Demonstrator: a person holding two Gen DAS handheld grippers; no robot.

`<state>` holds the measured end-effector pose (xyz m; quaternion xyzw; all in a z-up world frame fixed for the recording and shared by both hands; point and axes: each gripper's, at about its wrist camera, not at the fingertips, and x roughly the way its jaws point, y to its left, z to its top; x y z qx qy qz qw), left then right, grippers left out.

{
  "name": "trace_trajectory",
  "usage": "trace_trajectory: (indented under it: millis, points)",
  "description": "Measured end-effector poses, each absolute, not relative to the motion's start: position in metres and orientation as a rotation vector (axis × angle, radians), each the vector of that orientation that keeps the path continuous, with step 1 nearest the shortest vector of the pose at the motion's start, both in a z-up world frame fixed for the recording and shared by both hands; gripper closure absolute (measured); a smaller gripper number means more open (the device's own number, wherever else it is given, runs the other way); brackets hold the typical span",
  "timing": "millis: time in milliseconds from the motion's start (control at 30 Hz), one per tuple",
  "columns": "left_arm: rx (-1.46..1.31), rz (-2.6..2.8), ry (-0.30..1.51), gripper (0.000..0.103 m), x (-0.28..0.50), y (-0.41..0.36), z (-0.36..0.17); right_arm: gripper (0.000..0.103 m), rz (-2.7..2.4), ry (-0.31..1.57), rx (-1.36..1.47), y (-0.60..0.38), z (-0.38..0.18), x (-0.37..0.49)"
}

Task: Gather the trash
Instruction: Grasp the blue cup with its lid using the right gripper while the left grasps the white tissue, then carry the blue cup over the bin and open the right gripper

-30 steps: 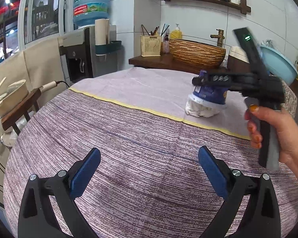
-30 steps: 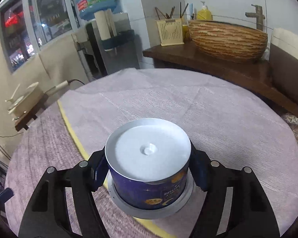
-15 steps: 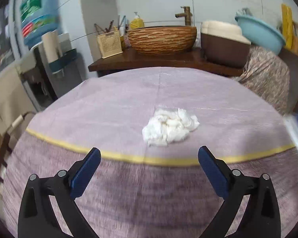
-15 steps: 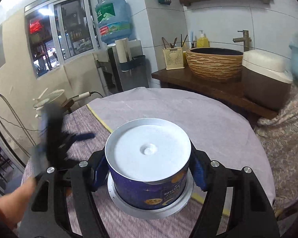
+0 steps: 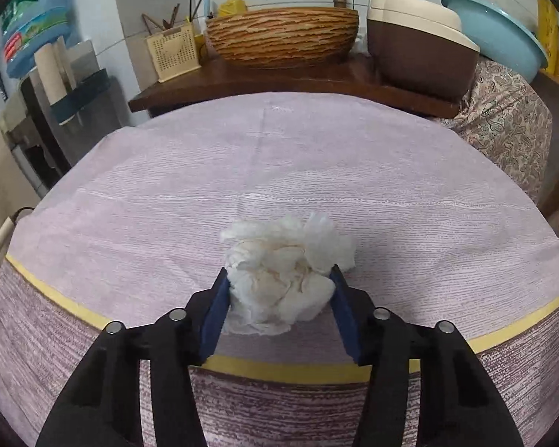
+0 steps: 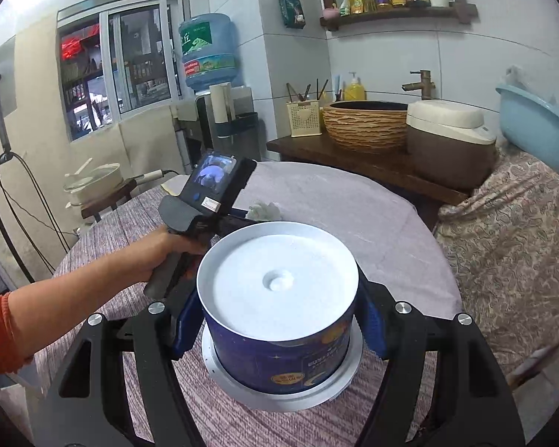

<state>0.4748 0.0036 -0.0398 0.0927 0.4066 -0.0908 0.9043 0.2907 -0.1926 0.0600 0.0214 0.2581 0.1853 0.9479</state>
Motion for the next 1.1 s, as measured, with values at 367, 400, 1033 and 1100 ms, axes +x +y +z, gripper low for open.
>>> trace_trajectory:
  millis: [367, 400, 1033, 1100]
  points:
    - [0.161, -0.205, 0.745, 0.069, 0.419, 0.0, -0.01, 0.034, 0.369, 0.51, 0.086, -0.203, 0.05, 0.268]
    - [0.154, -0.21, 0.739, 0.069, 0.413, -0.001, -0.008, 0.034, 0.37, 0.51, 0.093, -0.204, 0.049, 0.265]
    - [0.077, -0.343, 0.559, 0.069, 0.252, -0.04, 0.027, 0.034, 0.28, 0.497, 0.167, -0.245, 0.029, 0.205]
    - [0.077, -0.355, 0.542, 0.069, 0.236, -0.047, 0.027, 0.034, 0.263, 0.496, 0.167, -0.25, 0.027, 0.197]
